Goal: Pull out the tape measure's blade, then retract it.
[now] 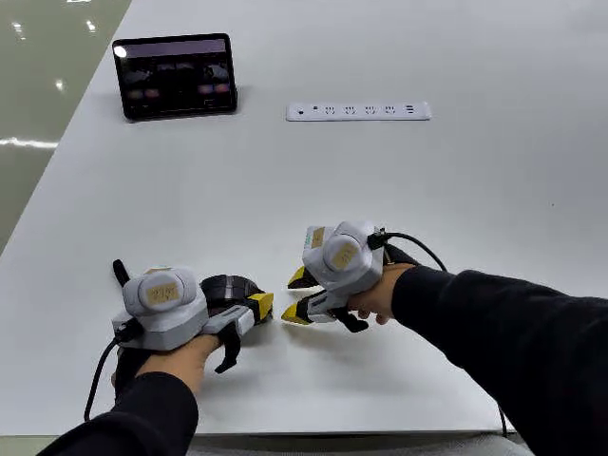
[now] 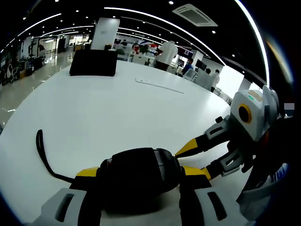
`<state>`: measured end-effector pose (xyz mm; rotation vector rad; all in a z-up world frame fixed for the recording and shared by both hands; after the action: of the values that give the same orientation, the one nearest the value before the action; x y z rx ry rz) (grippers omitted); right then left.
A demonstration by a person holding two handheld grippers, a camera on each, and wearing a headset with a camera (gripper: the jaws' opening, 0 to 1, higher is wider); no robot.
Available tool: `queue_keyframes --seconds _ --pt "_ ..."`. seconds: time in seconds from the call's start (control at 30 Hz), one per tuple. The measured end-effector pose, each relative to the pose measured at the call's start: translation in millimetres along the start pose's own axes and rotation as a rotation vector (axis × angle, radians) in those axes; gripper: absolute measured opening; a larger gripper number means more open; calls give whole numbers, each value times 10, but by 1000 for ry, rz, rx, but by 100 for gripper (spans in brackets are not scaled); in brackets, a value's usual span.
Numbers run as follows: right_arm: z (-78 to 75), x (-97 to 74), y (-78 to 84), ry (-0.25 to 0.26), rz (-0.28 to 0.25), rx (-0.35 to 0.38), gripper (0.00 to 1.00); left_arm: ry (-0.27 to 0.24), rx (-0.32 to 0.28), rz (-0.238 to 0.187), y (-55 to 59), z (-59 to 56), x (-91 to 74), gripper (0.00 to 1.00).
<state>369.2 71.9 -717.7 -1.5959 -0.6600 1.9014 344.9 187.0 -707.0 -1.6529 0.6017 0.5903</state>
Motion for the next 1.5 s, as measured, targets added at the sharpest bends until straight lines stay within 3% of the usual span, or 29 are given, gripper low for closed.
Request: queue_keyframes --seconds 0.1,0.2,0.27,0.3,0.33,0.37,0.43,0.47,0.53,0.57,0.6,0.67,0.83,0.93,1.07,1.23,1.5 --pt "-26 -124 66 29 -17 28 31 14 9 12 -33 29 -32 63" --pt "-44 -282 130 65 -43 51 37 28 54 -38 -167 81 -72 75" --pt "-51 -410 181 92 -60 68 40 80 93 -71 -269 73 -118 87" --pt "-57 -459 202 104 -69 79 42 121 88 -66 -284 43 -143 92" --pt "-64 -527 250 113 -74 93 43 233 87 -102 -352 -55 -194 100" --pt "-66 -573 278 121 -77 101 45 259 119 -109 -369 -35 -222 100" --pt "-60 -702 329 149 -94 107 48 266 242 -145 -408 23 -256 100" --pt "-61 -755 350 161 -103 110 49 271 273 -136 -393 49 -272 100" --pt "-49 -889 411 186 -118 122 51 265 320 -97 -349 139 -292 100" --pt "-39 -972 456 205 -123 129 53 257 338 -36 -281 217 -299 100" --pt "-37 -1023 485 221 -129 138 55 257 331 -18 -262 257 -304 99" --pt "-16 -1146 569 248 -142 156 57 259 326 -58 -309 350 -316 99" --pt "115 -1372 788 296 -173 207 65 278 314 -59 -305 490 -392 90" --pt "194 -1462 941 322 -175 233 68 272 299 -58 -290 559 -403 100" --pt "311 -1603 1105 361 -178 260 72 259 318 -50 -251 661 -430 100" --pt "409 -1712 1299 386 -159 283 76 263 295 -54 -221 755 -475 100" --pt "541 -1915 1566 432 -138 307 79 265 309 -49 -119 808 -558 100"
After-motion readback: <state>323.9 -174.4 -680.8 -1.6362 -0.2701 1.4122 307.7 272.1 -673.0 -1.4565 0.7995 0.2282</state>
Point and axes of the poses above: the centre of the closed fingertips' face, and the gripper's own axes: x roughly forward along the fingers, z roughly to its left, y roughly out of its underside, the point moved 4 cm from there along -x, roughly backward along the fingers, and after that the axes turned 11 degrees about -y, right-handed, at the moved point
